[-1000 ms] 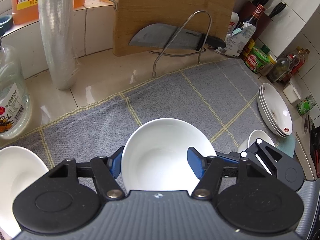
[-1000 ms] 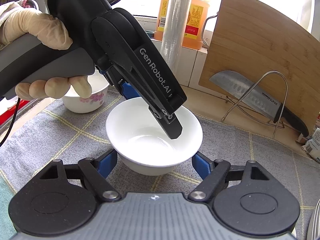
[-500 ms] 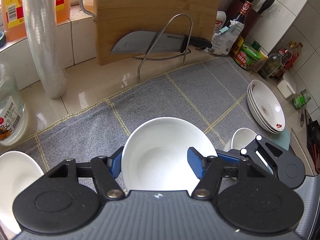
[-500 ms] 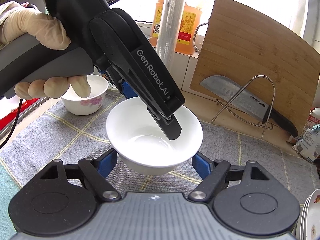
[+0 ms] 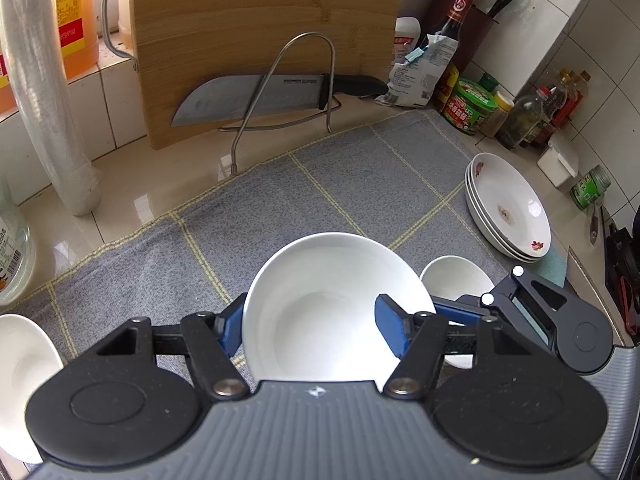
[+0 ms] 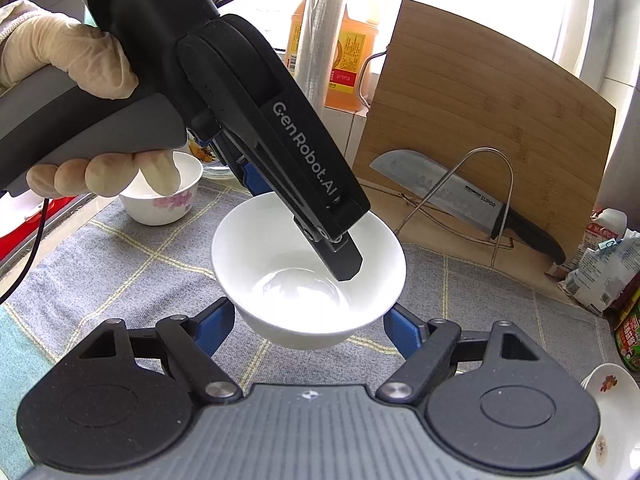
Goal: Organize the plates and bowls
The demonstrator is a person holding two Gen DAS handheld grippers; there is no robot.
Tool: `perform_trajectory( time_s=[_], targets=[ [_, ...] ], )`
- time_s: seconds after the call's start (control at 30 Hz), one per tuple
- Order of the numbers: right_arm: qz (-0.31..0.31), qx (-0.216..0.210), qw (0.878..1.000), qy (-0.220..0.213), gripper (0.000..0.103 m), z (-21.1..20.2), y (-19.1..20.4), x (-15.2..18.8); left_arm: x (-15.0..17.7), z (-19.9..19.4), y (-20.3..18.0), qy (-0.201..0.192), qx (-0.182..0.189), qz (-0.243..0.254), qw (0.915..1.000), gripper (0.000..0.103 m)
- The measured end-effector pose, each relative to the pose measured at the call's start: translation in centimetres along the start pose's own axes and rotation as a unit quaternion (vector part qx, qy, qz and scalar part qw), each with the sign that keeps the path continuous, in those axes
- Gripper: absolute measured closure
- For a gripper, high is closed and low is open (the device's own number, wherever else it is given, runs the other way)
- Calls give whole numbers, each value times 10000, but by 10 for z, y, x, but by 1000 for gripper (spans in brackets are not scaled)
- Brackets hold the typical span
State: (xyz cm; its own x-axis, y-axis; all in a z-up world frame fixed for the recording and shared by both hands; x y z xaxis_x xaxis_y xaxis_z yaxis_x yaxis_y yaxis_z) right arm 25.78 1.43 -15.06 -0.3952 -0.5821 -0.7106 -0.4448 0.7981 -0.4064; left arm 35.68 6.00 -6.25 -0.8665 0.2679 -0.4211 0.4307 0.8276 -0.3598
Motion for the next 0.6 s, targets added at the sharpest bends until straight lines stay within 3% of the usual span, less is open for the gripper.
perform_trajectory(
  time_s=[0.6],
  targets=[
    [241, 486, 9983, 211, 18, -48, -36, 42, 2, 19, -73, 155, 298, 525, 9981, 38]
  ],
)
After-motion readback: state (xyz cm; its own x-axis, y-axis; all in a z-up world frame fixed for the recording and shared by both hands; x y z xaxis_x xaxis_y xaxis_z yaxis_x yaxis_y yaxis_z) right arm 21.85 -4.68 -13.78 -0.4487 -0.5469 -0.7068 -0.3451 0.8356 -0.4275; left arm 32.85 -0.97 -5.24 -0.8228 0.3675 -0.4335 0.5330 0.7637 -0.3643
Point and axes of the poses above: each gripper's, at about its wrist camera, not at the fingertips, and z roughly the way its jaws point, y to its left, x to its underside, the point moved 5 cm from there along z, roughly the way its jaws point, and after that the axes turned 14 degrees about -z, right-handed, at the moved point
